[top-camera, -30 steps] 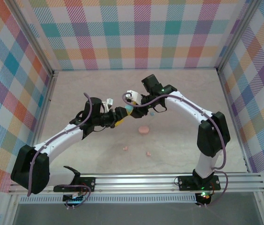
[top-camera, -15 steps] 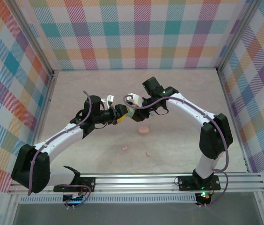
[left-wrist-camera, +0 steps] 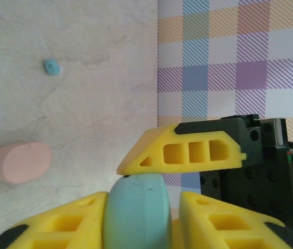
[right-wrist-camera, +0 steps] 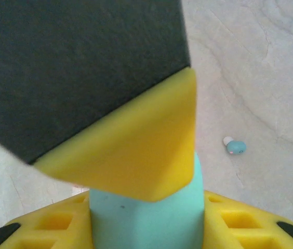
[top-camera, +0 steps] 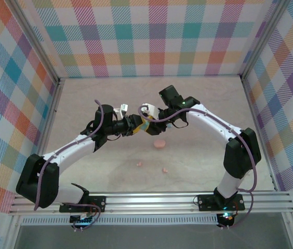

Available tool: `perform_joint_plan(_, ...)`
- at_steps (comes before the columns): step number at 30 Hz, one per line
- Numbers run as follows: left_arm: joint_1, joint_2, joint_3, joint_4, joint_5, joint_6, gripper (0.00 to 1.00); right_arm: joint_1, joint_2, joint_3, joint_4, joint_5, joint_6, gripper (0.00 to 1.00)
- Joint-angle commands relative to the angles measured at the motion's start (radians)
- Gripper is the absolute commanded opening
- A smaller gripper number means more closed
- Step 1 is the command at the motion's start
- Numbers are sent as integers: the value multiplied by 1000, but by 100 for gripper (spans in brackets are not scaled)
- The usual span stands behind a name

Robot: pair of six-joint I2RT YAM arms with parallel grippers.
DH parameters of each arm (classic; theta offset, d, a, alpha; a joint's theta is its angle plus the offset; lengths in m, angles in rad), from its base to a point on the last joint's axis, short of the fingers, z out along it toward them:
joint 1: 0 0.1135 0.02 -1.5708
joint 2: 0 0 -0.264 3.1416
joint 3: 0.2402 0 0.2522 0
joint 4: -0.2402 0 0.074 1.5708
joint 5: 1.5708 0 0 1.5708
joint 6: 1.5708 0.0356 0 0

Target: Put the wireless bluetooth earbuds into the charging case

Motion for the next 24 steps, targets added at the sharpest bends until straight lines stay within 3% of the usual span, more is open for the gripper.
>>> perform_joint_plan(1, 9, -5, 3, 69, 39, -37, 32, 10, -31, -17, 20, -47, 13, 48)
perform_joint_plan(6, 14, -28, -13, 60, 23, -68, 22, 8, -52, -39, 84, -27, 53, 55)
perform_joint_plan(10, 28, -68, -34, 54, -6, -88, 19, 7, -77, -60, 139, -12, 95, 68)
perform_joint_plan(14, 58, -113, -52, 7, -54, -89, 16, -4, -128, -88, 183, 7, 171, 73)
perform_joint_plan(17, 88, -142, -63, -28, -85, -89, 15, -30, -191, -137, 260, 22, 287, 75)
perform_joint_plan(20, 109, -177, -75, -42, -114, -91, 14, -59, -235, -186, 346, 75, 504, 79)
perform_joint_plan(24, 119, -241, -93, -50, -160, -92, 13, -86, -211, -146, 294, 125, 782, 77)
